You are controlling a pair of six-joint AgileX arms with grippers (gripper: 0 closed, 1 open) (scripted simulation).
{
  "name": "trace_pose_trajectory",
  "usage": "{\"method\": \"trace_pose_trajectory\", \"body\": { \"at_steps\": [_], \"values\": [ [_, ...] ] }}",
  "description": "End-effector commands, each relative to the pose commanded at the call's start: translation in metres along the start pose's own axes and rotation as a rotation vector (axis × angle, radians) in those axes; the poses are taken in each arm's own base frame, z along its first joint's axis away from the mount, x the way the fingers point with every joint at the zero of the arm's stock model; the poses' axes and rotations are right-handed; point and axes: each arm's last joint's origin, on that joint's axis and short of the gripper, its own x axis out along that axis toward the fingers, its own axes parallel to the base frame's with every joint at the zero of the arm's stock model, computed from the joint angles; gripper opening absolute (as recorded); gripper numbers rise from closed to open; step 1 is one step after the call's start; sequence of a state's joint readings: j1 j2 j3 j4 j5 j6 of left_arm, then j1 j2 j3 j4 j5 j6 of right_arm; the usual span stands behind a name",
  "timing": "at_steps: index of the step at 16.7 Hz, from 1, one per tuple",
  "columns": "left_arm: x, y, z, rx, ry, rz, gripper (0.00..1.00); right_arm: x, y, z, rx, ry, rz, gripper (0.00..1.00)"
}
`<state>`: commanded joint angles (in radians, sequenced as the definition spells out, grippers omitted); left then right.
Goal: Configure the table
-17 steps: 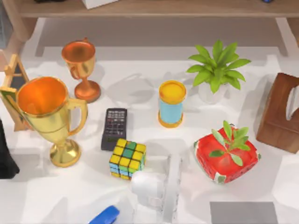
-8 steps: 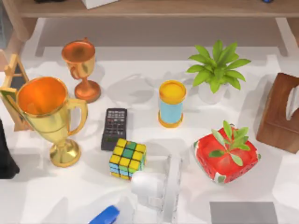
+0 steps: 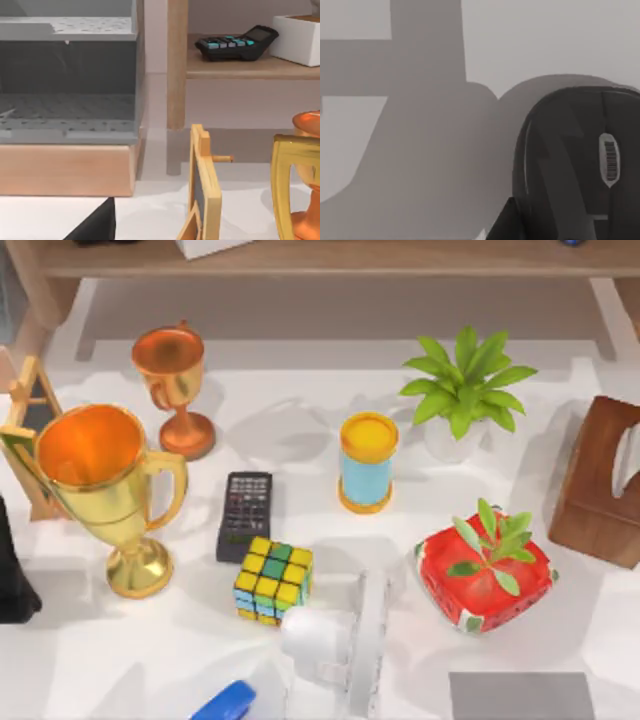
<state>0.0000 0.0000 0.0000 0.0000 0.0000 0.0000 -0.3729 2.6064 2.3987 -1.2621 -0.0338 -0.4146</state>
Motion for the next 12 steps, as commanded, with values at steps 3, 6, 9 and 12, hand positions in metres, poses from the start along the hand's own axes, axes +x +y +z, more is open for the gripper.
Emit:
{"method": "trace_pose_trajectory", "body": {
  "at_steps": [3, 6, 9, 12],
  "values": [
    [0.0, 0.0, 0.0, 0.0, 0.0, 0.0, 1.0, -0.021, 0.0, -0.002, 0.036, -0.042, -0.012, 0.0],
    [0.0, 0.0, 0.0, 0.0, 0.0, 0.0, 1.0, -0.051, 0.0, -0.012, 0.12, -0.11, -0.025, 0.0],
    [0.0, 0.0, 0.0, 0.0, 0.0, 0.0, 1.0, -0.097, -0.003, -0.028, 0.236, -0.232, -0.056, 0.0],
    [0.0, 0.0, 0.0, 0.0, 0.0, 0.0, 1.0, -0.141, 0.003, -0.052, 0.354, -0.341, -0.076, 0.0]
  ]
}}
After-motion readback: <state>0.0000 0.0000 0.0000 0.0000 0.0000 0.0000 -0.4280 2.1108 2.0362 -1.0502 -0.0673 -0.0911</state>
